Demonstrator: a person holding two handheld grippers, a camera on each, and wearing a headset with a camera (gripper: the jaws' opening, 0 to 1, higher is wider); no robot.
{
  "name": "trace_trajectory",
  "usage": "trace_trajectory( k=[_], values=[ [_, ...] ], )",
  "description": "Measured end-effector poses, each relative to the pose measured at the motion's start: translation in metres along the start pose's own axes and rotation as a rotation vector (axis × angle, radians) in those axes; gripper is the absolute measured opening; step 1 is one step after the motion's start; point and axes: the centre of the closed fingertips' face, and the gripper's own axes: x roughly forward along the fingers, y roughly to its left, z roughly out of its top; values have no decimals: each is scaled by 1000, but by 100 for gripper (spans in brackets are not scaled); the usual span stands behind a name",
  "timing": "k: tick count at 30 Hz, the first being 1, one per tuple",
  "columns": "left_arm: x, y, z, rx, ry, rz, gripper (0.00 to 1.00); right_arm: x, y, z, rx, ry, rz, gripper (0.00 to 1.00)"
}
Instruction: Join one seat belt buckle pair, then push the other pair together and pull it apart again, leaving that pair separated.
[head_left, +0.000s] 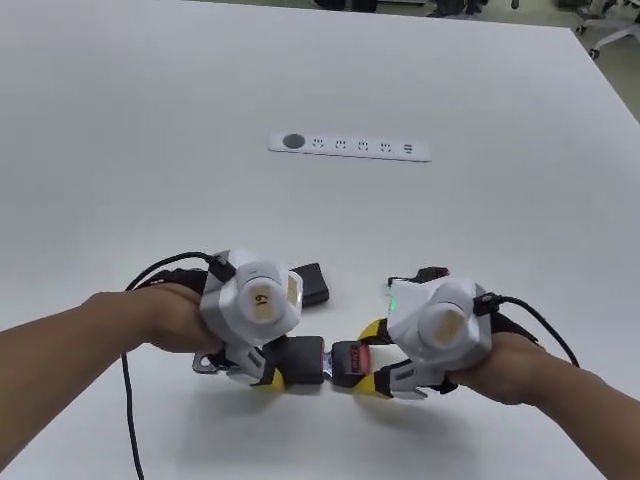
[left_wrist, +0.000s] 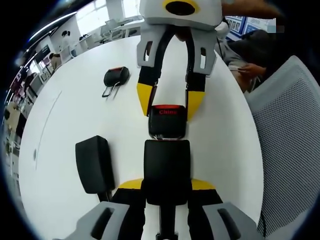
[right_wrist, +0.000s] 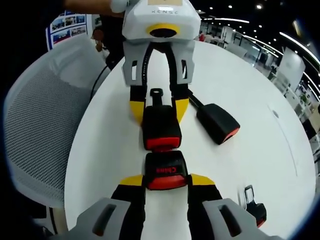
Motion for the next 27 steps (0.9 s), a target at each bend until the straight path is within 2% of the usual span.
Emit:
trace_trajectory(
  k=[1, 3, 5, 10, 15, 22, 27],
  values=[
    [0, -1, 0, 1, 11, 0, 32, 0, 0, -1, 4, 1, -2, 27],
    [-1, -2, -1, -5, 6, -4, 32, -2, 0, -1, 7, -5, 5, 27],
    [-2, -1, -2, 7, -33, -8, 33, -3, 0, -3, -9, -19, 10, 27],
    [-1, -1, -5, 18, -28, -7, 33, -4, 3, -1, -6, -34, 42, 28],
    [-1, -2, -3, 21, -37, -7, 34, -2, 3, -2, -47, -30, 14, 29],
    [-1, -1, -3, 33, -41, -4, 34, -2, 2, 0, -50, -24, 12, 30],
    [-2, -1, -1, 63, -31, 5, 35, 0, 2, 2, -69, -14, 14, 32]
  ],
)
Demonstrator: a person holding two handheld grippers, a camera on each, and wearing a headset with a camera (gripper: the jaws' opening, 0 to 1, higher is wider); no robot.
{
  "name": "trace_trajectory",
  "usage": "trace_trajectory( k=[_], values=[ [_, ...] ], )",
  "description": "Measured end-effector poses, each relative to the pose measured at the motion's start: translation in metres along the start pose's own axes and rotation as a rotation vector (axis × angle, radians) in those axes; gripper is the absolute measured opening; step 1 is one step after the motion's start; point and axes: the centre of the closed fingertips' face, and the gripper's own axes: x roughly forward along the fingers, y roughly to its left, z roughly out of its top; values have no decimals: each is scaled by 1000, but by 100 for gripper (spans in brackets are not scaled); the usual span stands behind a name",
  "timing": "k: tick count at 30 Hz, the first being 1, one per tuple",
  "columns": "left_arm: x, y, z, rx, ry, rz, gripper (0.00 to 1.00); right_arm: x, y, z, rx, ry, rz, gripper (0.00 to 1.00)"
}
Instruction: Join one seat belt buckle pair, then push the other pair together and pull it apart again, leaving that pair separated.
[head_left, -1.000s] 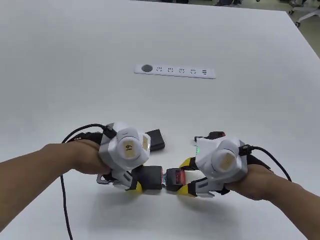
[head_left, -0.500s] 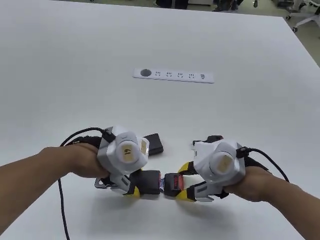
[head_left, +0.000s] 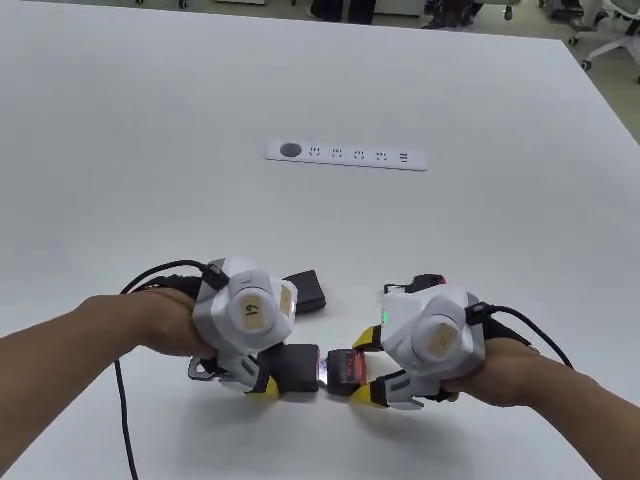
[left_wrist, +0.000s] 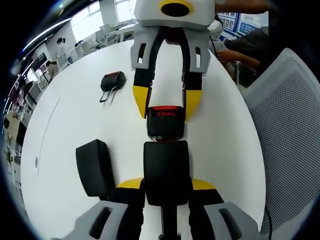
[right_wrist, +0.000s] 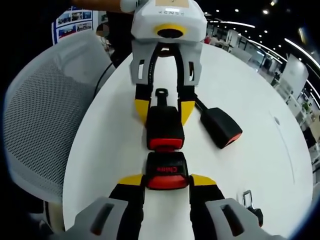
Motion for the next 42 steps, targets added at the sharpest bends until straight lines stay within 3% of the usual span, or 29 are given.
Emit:
trace_trajectory(
  k=[6, 21, 31, 38, 42],
  values=[
    [-2, 2, 3, -31, -16, 12, 38, -2, 1, 5, -25, 16, 5, 34],
    [-31, 10, 20, -109, -90, 38, 46, -26, -9, 10, -9, 27, -5, 45],
    [-49, 31, 25, -166, -141, 79, 49, -47, -32, 16, -8, 20, -38, 49],
    [-53, 50, 23, -194, -153, 107, 50, -55, -50, 8, 6, 28, -70, 50],
    [-54, 54, 27, -208, -156, 114, 50, -55, -60, -2, 22, 33, -81, 50]
  ],
)
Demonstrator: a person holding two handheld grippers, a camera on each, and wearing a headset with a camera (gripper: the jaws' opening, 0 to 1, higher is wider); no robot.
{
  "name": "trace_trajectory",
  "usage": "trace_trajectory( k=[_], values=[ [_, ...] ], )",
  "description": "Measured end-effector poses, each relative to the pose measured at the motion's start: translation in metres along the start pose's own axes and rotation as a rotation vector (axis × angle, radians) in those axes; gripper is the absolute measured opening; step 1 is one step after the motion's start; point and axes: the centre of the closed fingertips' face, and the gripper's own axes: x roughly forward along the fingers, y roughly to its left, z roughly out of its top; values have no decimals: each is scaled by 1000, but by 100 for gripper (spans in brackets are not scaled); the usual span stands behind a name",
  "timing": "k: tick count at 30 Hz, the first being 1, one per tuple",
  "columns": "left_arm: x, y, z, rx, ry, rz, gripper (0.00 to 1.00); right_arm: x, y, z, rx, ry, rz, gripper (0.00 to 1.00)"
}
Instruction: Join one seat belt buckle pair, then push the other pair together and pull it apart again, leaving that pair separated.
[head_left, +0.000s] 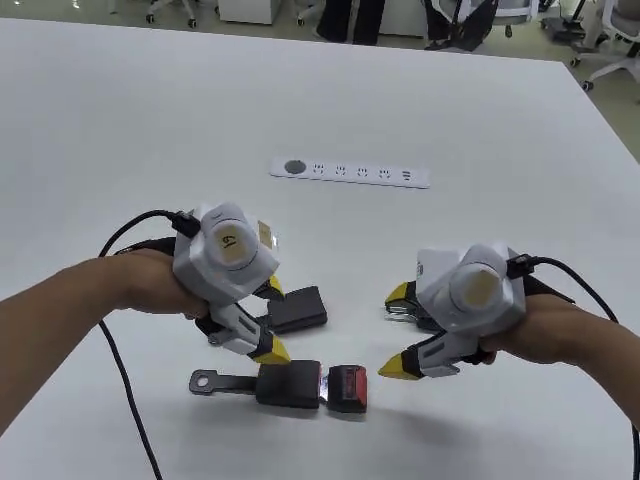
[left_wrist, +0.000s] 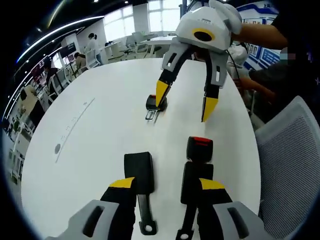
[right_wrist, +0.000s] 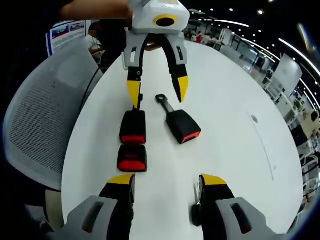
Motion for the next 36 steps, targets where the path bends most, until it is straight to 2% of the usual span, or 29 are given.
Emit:
trace_trajectory(
  k=[7, 14, 24, 27, 32, 36],
  values=[
    [4, 13, -1, -23, -4, 8, 50, -3, -14, -12, 12, 17, -6, 50],
    [7, 29, -3, -51, -9, 41, 49, -4, -27, -26, 16, 42, -7, 49],
    [17, 46, -16, -98, 6, 52, 47, -4, -46, -46, 8, 74, 12, 47],
    [18, 47, -15, -103, 10, 50, 45, -5, -47, -49, -2, 86, 23, 46],
    [26, 51, -20, -115, 27, 38, 45, -1, -52, -59, -6, 109, 43, 45],
    [30, 47, -19, -115, 47, 26, 45, 2, -56, -70, -6, 124, 55, 43]
  ],
)
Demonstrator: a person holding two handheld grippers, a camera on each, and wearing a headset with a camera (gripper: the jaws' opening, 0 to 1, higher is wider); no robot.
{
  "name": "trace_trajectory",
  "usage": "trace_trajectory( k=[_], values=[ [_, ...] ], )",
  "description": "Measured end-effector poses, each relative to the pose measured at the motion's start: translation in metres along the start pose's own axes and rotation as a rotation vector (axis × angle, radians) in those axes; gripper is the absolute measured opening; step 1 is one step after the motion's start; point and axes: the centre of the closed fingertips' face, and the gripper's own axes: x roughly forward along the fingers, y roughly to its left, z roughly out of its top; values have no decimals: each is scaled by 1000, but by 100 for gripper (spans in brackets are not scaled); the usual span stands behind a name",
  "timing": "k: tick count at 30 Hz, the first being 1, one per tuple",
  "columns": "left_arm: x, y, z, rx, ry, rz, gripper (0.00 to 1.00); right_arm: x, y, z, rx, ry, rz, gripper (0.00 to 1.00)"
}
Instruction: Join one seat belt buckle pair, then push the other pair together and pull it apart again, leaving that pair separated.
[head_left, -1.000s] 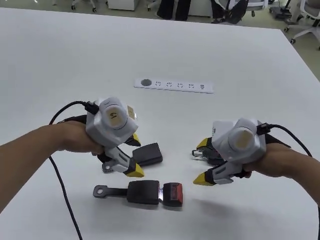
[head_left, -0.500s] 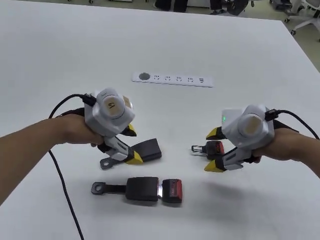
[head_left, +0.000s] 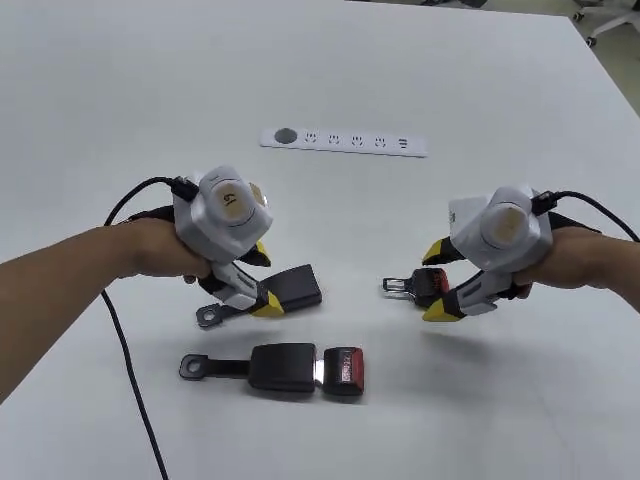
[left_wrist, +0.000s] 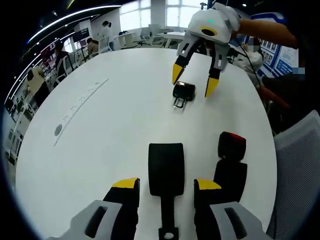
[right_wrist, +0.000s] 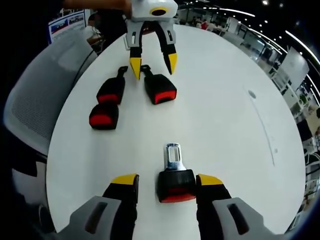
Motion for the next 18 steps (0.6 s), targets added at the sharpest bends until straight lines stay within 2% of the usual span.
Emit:
trace_trajectory(
  k=[4, 7, 13, 18],
  values=[
    [8, 3, -5, 16, 30, 5, 43, 4, -4, -5, -13, 19, 9, 40],
    [9, 2, -3, 20, 41, -3, 41, 7, -10, -11, -10, 33, 14, 38],
    [16, -1, -4, 39, 62, -20, 38, 8, -11, -20, -15, 71, 39, 37],
    [20, -4, -6, 55, 79, -45, 35, 10, -12, -24, -17, 73, 47, 35]
  ],
)
